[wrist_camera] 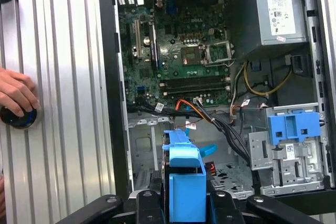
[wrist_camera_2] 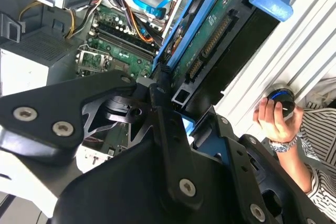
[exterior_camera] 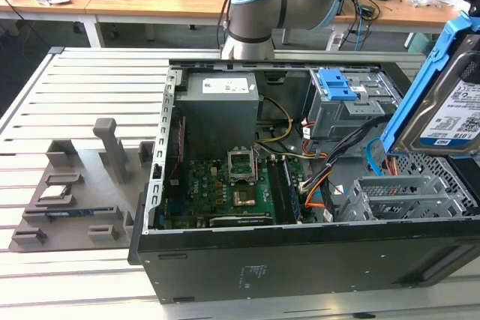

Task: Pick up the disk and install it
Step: 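Pick up the disk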

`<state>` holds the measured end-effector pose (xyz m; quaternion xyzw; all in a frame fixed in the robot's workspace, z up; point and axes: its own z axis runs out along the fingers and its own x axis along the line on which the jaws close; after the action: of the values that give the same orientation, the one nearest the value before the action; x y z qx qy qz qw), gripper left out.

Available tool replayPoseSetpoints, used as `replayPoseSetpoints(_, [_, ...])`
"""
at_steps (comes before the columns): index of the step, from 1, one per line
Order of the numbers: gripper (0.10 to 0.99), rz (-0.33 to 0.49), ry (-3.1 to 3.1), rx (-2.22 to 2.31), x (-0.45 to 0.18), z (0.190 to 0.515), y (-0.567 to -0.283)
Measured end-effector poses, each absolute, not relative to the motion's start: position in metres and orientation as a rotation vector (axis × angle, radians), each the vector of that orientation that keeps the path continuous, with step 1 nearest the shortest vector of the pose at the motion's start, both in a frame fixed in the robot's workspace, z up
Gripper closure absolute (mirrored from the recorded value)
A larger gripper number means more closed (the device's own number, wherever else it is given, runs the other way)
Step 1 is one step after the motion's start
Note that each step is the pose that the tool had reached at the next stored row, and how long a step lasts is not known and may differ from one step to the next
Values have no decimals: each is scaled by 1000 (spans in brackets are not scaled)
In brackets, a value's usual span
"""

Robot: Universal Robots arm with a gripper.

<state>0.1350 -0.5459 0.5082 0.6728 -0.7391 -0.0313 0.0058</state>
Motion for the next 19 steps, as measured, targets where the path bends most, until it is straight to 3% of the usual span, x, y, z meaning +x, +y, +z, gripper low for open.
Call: replayPoseSetpoints(19, [718, -98, -2306, 2113, 129, 494, -546])
